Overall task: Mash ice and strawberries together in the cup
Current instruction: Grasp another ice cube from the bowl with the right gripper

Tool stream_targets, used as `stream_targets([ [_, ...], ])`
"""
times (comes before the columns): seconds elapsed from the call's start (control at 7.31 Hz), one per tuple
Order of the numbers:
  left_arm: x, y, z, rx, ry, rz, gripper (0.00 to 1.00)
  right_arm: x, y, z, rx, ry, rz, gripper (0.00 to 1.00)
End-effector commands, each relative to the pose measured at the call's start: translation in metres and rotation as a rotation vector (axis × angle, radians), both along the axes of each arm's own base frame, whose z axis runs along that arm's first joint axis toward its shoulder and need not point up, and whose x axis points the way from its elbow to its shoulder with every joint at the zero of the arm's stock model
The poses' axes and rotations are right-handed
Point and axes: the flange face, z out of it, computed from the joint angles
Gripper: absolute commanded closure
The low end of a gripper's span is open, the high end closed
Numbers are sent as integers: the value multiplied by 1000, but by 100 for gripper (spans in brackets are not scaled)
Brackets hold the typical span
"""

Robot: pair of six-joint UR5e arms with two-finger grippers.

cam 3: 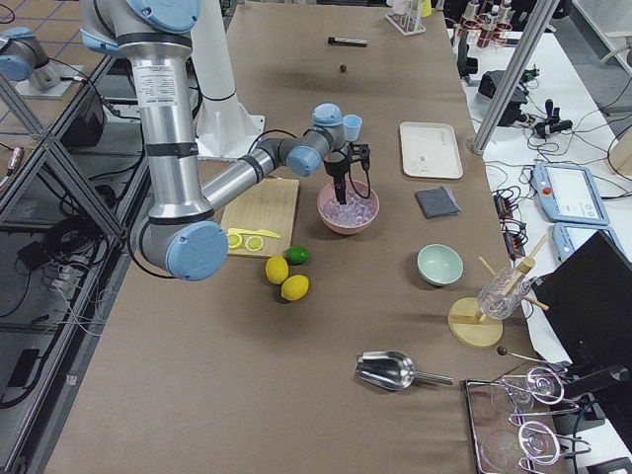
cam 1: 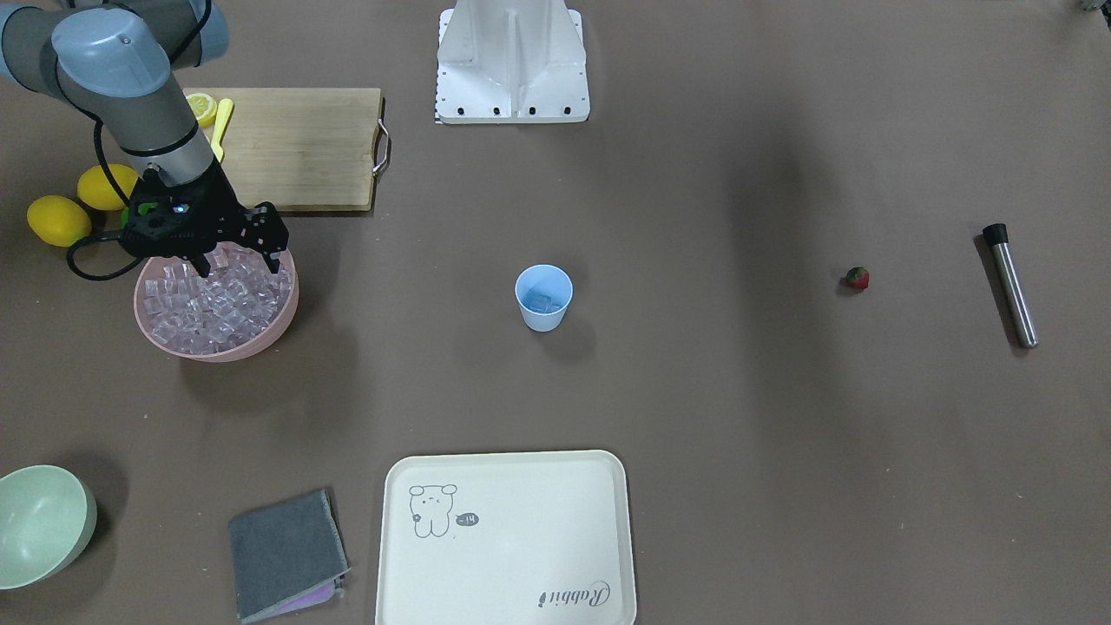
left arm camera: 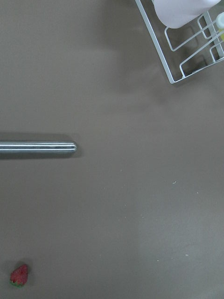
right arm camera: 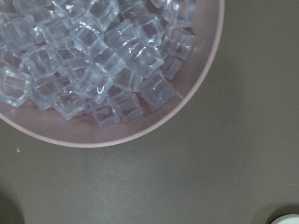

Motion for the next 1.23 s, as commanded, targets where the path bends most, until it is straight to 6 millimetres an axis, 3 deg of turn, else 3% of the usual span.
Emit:
stream_targets([
  [0.0,-1,2,3,-4,0,-2,2,6,4,15,-3,7,3,19],
  [0.14,-1,2,3,-3,0,-1,2,2,0,27,-13,26,4,21],
  [0.55,-1,3,4,3,0,-2,2,-6,-5,27,-12,29,3,29],
  [1.09,-1,3,9,-2,0,-1,2,-13,-5,26,-12,28,-5,63],
])
